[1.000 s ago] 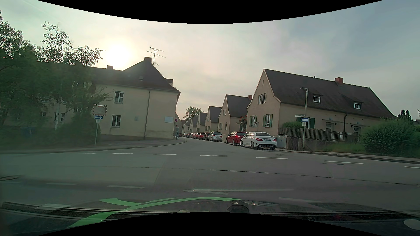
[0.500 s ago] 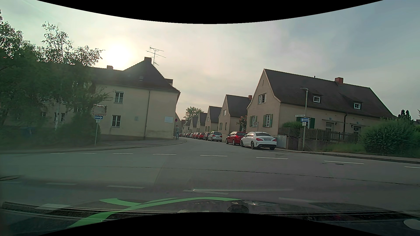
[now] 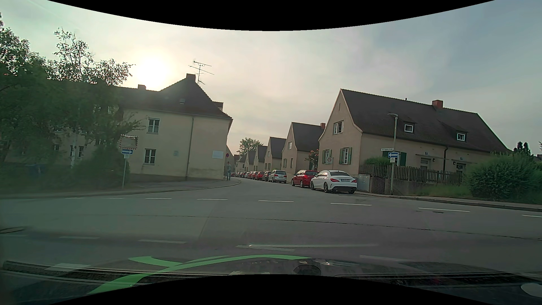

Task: Follow the waypoints while adhering to traffic rules and regulations

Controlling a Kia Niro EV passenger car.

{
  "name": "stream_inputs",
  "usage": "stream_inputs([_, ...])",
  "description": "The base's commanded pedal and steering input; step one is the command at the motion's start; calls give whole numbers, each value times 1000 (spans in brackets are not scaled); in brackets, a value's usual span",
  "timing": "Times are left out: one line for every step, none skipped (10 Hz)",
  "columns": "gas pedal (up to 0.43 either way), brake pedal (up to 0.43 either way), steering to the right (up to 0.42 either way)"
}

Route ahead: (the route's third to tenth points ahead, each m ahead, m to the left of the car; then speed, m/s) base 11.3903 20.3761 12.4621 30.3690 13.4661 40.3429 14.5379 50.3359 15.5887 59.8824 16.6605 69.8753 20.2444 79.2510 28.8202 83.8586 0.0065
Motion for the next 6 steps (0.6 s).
stream_inputs([0, 152, -128])
stream_inputs([0, 152, -128])
stream_inputs([0, 152, -128])
stream_inputs([0, 152, -128])
stream_inputs([0, 152, -128])
stream_inputs([0, 152, -128])
